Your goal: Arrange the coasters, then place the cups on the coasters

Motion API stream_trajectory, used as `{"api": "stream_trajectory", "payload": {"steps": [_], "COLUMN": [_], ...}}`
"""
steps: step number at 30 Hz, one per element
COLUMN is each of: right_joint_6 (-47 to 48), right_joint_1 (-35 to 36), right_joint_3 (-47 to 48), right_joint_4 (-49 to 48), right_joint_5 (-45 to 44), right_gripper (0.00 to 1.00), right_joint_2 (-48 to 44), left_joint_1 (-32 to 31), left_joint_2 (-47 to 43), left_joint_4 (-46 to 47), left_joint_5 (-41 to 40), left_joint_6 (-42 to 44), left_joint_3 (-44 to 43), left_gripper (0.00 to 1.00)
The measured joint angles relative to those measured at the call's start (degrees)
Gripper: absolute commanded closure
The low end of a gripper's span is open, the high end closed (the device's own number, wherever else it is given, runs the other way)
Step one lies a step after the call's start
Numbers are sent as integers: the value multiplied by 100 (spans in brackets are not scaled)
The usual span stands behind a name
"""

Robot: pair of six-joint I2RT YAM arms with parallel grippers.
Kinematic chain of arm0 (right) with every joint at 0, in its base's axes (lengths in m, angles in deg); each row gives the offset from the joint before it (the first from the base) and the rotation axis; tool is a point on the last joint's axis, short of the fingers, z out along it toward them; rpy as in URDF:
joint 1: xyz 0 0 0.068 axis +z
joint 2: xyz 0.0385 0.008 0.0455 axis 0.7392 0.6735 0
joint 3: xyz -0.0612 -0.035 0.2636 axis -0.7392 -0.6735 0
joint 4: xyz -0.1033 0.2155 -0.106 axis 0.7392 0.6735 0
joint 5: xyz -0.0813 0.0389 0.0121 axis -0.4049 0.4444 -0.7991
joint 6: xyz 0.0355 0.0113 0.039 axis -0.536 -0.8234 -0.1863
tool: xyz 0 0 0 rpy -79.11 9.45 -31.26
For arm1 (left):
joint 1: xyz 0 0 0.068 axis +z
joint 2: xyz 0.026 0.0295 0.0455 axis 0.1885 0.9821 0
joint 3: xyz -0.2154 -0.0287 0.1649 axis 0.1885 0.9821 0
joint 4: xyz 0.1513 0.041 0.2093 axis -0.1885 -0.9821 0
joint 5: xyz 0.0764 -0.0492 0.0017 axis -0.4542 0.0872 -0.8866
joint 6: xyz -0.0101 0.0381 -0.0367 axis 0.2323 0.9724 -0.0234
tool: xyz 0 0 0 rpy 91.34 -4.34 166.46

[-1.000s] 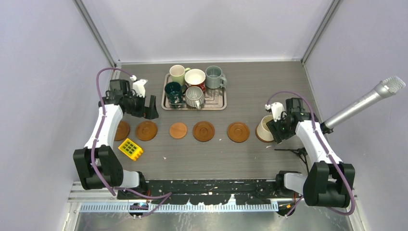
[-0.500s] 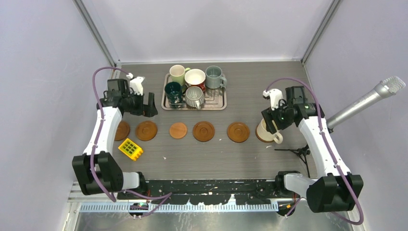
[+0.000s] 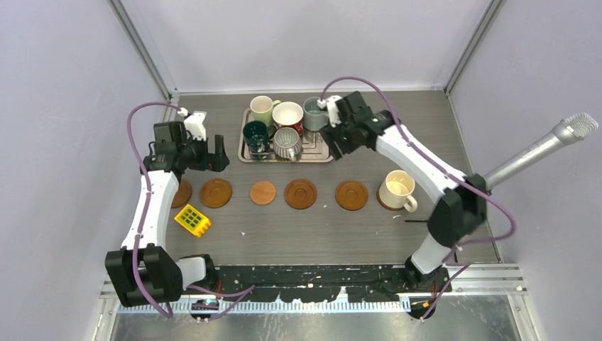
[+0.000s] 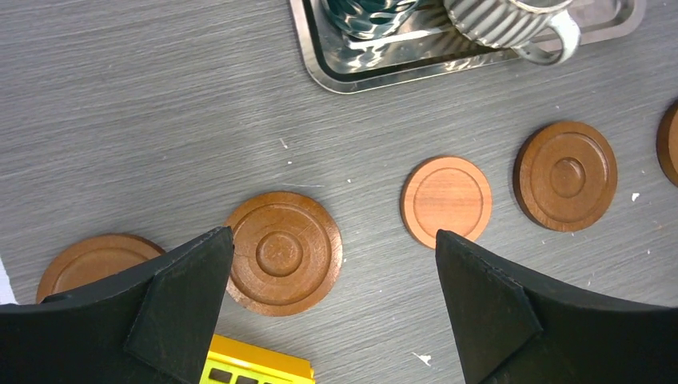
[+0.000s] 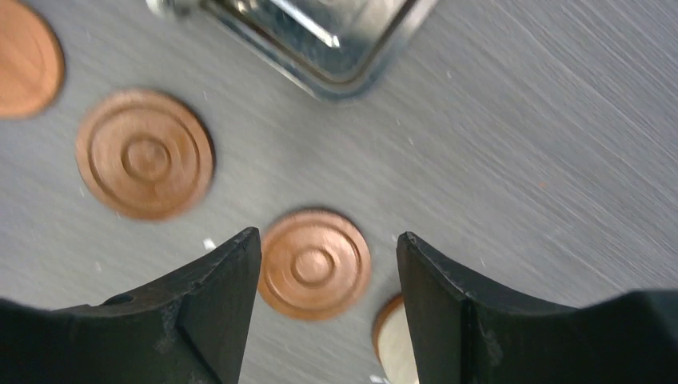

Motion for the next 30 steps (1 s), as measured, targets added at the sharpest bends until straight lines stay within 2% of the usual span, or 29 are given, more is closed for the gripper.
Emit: {"api": "stream_trajectory", "payload": {"steps": [10,23,30], "right_joint_6": [-1628,-2371,-2494], "right_joint_1": [717,1032,1043], "right_joint_3": [2059,3438,3687], "right_joint_4": [-195,-48,85], "right_joint_5": [-321,-428,-555], "right_gripper": [35,45,55], "right_joint_2": [2544,3982,4367], "left_joint_1": [0,0,0], "left_joint_2": [66,59,55], "left_joint_4": [0,4,17], "left_joint_5": [-404,-470,-511], "left_joint_6": [-173,-258,-258], "left_joint_3": [-2,-2,-2], "left_gripper": [0,0,0]}}
